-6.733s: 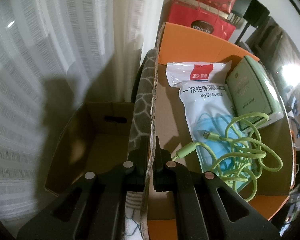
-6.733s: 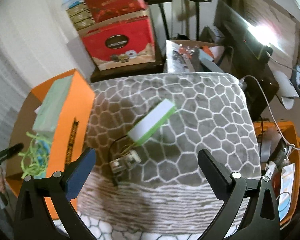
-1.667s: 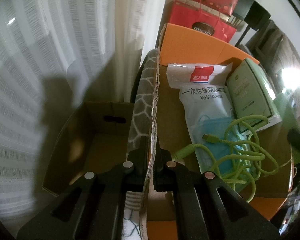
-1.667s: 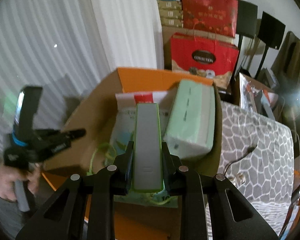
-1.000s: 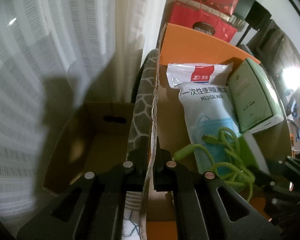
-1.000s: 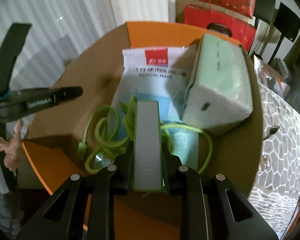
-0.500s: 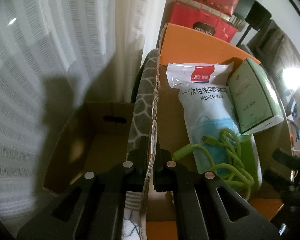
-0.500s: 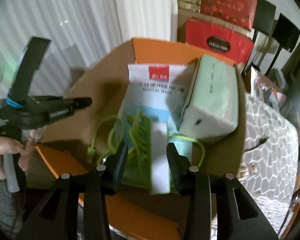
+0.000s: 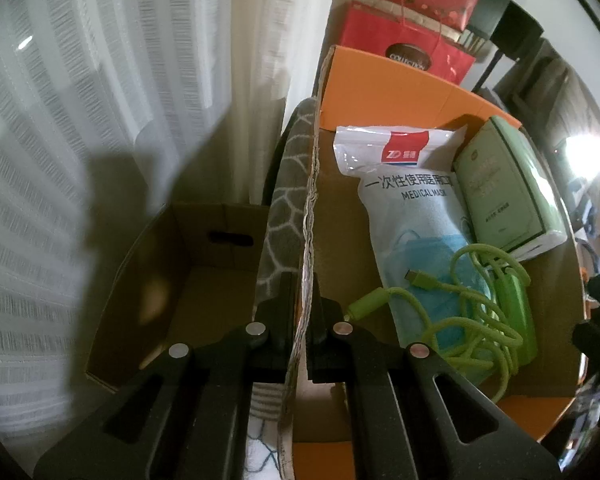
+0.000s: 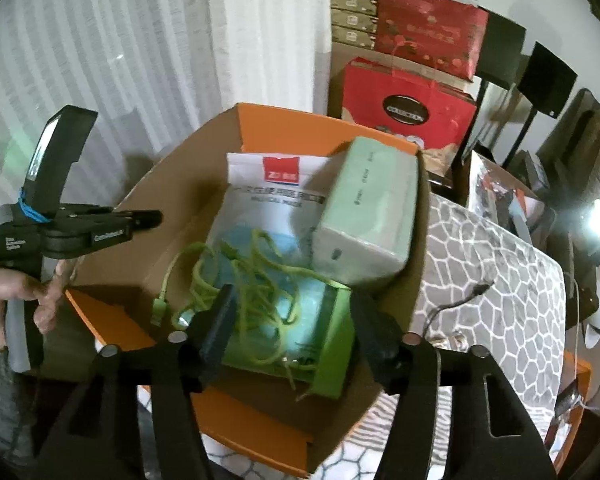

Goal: Organize objects
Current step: 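Open the right tool to release the power bank in the box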

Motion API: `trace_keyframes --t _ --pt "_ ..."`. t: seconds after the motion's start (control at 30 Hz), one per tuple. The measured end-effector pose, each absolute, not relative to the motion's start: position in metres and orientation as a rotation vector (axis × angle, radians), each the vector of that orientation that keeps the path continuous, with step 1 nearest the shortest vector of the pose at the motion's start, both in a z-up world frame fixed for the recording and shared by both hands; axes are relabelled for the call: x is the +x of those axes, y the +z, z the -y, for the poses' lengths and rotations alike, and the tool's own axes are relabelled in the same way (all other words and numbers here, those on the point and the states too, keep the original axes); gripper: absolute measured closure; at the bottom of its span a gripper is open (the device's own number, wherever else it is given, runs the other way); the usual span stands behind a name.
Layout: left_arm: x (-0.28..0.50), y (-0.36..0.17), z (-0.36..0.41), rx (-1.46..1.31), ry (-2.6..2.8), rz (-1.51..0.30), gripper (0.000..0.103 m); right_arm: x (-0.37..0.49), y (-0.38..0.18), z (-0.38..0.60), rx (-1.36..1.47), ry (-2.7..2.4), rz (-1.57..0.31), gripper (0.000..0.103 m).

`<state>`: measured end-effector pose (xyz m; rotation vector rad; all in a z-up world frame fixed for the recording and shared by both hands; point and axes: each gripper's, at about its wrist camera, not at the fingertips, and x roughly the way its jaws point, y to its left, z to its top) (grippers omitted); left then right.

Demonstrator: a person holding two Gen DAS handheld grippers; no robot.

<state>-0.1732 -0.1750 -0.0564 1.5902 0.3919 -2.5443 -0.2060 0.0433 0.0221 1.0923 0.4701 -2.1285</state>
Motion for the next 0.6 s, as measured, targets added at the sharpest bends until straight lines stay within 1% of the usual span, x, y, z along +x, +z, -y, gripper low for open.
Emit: trace_keyframes --t 0.03,0.07,0.23,0.43,0.6 --pt "-0.173 -0.056 0.175 1.59 -2.544 -0.392 0.099 -0.207 0.022 -0.047 1.096 -2.132 -0.458 0.028" --pt "-0.173 -0.056 0.175 1.589 -2.543 -0.395 0.099 -0.208 0.023 -0.05 1.097 -2.136 -0.447 0.024" --pt "-0.173 -0.056 0.175 1.585 -2.539 -0.399 0.099 -0.215 0.026 -0.07 1.105 -2.177 -0.404 0.021" --pt "-0.173 -0.056 0.175 1.585 -2.537 -0.398 0.099 -0.219 0.028 -0.088 1.106 -2.217 -0.385 0.016" --pt "-0.173 -0.058 0.175 1.585 -2.533 -0.39 0.099 -0.225 0.03 -0.103 1.12 -2.245 -0.346 0.009"
